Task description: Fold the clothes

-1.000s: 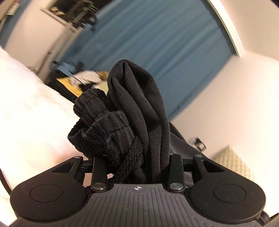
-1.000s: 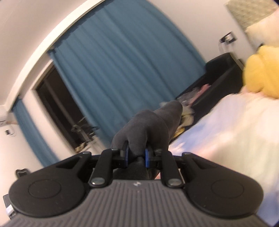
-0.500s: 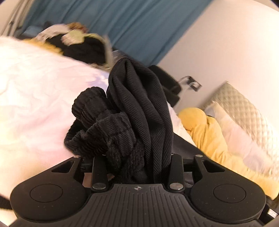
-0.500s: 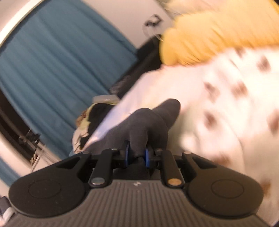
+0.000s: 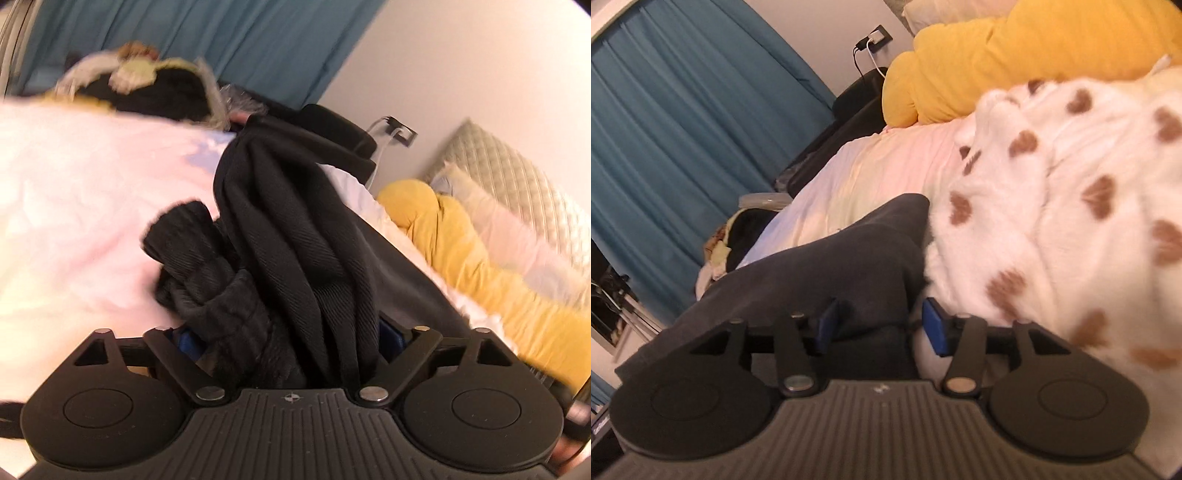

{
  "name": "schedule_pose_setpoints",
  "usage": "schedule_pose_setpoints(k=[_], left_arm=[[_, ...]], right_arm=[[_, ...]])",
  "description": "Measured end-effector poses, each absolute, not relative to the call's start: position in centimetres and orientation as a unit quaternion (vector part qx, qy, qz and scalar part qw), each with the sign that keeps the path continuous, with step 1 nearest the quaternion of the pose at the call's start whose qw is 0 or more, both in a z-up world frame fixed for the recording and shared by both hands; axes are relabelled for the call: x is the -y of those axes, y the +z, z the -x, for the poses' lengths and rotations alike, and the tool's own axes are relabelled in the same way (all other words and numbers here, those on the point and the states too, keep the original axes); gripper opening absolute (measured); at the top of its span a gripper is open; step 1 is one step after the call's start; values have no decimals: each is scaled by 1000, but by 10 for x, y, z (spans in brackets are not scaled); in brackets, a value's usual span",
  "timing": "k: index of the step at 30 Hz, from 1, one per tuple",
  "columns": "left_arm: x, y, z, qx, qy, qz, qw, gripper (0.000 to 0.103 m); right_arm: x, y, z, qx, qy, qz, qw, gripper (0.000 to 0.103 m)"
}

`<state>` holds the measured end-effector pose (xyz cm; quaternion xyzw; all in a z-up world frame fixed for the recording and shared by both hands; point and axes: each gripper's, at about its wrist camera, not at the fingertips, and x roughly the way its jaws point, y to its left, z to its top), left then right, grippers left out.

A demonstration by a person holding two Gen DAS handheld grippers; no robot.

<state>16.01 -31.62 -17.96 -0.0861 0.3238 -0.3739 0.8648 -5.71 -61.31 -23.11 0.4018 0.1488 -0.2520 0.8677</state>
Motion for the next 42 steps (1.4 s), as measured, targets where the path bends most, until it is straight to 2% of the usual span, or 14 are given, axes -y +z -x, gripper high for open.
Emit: schedule_pose_setpoints(k=[5, 15, 24, 34, 42], left_arm=[[282, -157, -135, -278, -366, 32, 888, 99], [186, -80, -106, -216, -307, -14, 927, 102], [80, -21, -83, -177, -228, -34, 957, 103], [-14, -13, -62, -172, -117, -47, 977, 103], [-52, -28, -49, -172, -87, 24, 981, 103]], right_arm=[[583, -195, 65, -138, -256, -356, 888, 54], [497, -95, 28, -129, -184, -264, 938, 54], [366, -30, -26, -132, -37, -226, 964, 54], [251, -16, -63, -152, 61, -133, 977, 53], [217, -43, -72, -132, 104, -116, 979, 56]])
